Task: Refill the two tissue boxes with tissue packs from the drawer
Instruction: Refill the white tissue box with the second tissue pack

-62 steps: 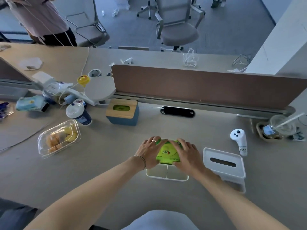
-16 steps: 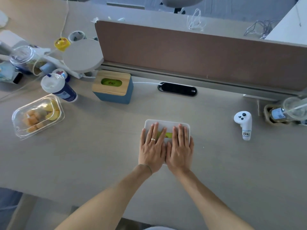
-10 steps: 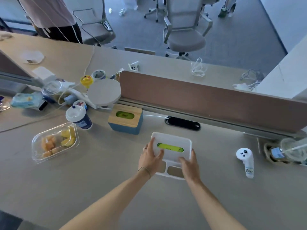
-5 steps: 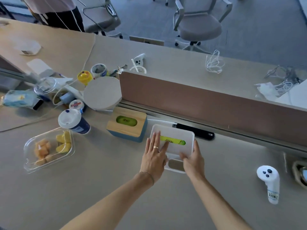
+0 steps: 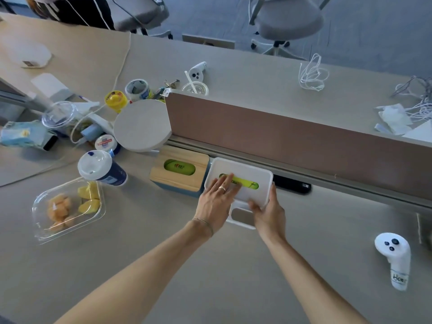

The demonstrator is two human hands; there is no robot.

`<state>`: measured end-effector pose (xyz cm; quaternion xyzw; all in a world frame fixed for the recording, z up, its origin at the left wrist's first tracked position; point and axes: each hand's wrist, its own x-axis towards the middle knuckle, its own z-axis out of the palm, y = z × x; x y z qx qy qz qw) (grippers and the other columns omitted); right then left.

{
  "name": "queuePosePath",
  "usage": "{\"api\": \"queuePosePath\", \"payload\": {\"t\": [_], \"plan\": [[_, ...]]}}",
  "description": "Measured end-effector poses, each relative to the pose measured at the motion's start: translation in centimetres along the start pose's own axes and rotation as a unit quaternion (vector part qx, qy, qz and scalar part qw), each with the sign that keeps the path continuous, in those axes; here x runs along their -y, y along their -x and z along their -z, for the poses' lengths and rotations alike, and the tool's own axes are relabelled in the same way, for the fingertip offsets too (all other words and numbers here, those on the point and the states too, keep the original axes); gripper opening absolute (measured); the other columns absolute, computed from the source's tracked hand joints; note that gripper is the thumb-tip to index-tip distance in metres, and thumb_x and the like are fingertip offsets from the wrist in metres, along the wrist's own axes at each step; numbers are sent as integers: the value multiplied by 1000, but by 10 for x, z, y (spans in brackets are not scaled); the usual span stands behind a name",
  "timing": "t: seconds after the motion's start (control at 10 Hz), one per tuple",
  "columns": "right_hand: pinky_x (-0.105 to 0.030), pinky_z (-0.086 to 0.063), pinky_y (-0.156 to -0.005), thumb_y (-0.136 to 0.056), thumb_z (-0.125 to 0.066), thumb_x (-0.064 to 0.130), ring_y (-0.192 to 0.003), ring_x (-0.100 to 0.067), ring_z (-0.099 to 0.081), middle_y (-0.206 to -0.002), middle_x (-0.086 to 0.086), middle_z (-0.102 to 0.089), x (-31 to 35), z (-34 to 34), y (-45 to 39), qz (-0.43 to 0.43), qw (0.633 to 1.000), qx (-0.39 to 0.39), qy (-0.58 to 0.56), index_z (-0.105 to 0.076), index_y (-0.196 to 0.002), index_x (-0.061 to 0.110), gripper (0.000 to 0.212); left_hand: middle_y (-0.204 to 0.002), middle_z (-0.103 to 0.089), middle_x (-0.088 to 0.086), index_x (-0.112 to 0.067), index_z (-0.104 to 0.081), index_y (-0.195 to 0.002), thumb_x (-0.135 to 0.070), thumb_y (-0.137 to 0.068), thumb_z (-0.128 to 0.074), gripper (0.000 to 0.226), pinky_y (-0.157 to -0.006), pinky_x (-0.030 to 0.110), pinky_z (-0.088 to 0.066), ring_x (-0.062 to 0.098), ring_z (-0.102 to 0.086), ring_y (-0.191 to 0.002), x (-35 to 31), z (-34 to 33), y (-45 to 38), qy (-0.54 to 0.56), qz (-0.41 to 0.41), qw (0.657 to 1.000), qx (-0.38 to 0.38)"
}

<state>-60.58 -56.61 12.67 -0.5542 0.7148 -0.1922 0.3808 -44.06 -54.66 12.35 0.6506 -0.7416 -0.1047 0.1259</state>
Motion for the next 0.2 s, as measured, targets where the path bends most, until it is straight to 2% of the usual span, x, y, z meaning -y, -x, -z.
{"api": "queuePosePath", "payload": {"t": [0.1,0.2], "plan": [[-35,-48,-78,-92,-68,35,-105,-33,-66,-121,-12,-70,0,-2,1,-1,1000,17,22,-14,-159,21,87,-153,-44,14,-16,-58,-138,8,-76,-71,67,-117,45,-32,33,-42,-140,-2,0,0,12,13,1000,12],[-39,-48,-87,-94,-63,42,-122,-31,-59,-141,-9,-57,6,4,-4,-8,996,37,77,-9,-159,21,87,-161,-28,12,-18,-47,-147,8,-84,-57,69,-124,41,-15,29,-24,-150,-9,17,-6,9,24,998,54]]}}
